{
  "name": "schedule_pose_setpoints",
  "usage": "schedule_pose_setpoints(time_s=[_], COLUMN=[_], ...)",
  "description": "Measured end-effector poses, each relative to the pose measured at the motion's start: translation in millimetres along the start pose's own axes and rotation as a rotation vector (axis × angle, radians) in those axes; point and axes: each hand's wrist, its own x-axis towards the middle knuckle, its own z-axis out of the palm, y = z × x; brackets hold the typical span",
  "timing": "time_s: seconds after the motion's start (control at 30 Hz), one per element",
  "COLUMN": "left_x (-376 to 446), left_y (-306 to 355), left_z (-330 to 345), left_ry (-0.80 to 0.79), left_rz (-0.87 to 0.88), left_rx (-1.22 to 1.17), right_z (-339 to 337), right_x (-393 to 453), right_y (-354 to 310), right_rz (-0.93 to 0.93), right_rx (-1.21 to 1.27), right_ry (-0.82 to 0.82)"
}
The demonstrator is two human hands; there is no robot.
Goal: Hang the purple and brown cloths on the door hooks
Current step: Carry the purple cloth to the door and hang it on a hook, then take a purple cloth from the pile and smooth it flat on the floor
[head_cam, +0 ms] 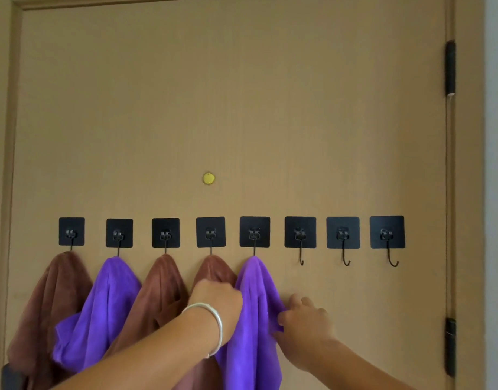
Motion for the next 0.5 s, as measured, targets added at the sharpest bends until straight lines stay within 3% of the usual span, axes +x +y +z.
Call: schedule_pose_setpoints(time_s=[0.1, 0.23, 0.5], left_x=[3.0, 14.6, 58.6], left_y=[4.9, 40.9, 121.3], left_z=[-29.0, -44.6, -43.5], left_ry=[0.235, 0.417, 0.424], left_rz=[-0.060, 0.204, 0.508], left_rx=[-0.045, -0.250, -0.459], right_z=[1.6, 1.2, -15.8], right_x=[-12.2, -36.1, -95.4], right_y=[21.0, 55.3, 124.0], right_rz=[0.073, 0.190, 0.494], right_rx=[0.084, 0.146, 0.097], right_ry=[0.015, 0.059, 0.133])
